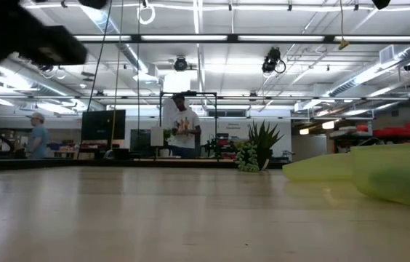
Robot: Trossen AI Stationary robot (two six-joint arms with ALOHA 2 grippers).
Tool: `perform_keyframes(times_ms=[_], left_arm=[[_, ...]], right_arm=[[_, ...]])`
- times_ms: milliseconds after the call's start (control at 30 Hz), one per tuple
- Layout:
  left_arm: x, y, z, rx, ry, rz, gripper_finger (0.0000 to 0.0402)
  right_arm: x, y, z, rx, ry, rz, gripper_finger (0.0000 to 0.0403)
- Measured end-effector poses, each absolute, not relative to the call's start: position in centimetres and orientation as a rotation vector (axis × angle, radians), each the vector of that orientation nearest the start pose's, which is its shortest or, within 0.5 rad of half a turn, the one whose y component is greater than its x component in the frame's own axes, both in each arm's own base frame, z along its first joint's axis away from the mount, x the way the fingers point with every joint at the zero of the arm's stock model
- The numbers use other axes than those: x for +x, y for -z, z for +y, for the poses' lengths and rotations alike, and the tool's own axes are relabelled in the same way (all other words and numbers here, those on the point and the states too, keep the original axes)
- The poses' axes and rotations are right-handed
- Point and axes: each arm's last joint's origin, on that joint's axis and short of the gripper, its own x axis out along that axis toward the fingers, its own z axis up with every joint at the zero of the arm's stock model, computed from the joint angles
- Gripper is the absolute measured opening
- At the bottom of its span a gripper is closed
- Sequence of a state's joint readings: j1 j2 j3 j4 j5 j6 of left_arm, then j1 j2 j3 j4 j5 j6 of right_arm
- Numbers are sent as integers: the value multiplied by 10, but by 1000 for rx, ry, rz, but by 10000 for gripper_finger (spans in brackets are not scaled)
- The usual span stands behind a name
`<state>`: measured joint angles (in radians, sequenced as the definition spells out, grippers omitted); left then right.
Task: Pack school essentials
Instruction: Put the red eraser into the yellow supply box
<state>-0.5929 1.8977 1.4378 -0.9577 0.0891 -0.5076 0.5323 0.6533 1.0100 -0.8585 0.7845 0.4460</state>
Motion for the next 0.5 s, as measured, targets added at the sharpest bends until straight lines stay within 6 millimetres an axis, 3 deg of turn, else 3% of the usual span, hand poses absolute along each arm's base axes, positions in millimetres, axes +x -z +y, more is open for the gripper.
perform_keyframes(times_ms=[367,500], left_arm=[[252,-196,-247,342,472,1536,191],[233,-186,-254,408,495,1573,215]], right_arm=[[93,-363,31,129,327,332,119],[93,-363,31,141,329,330,119]])
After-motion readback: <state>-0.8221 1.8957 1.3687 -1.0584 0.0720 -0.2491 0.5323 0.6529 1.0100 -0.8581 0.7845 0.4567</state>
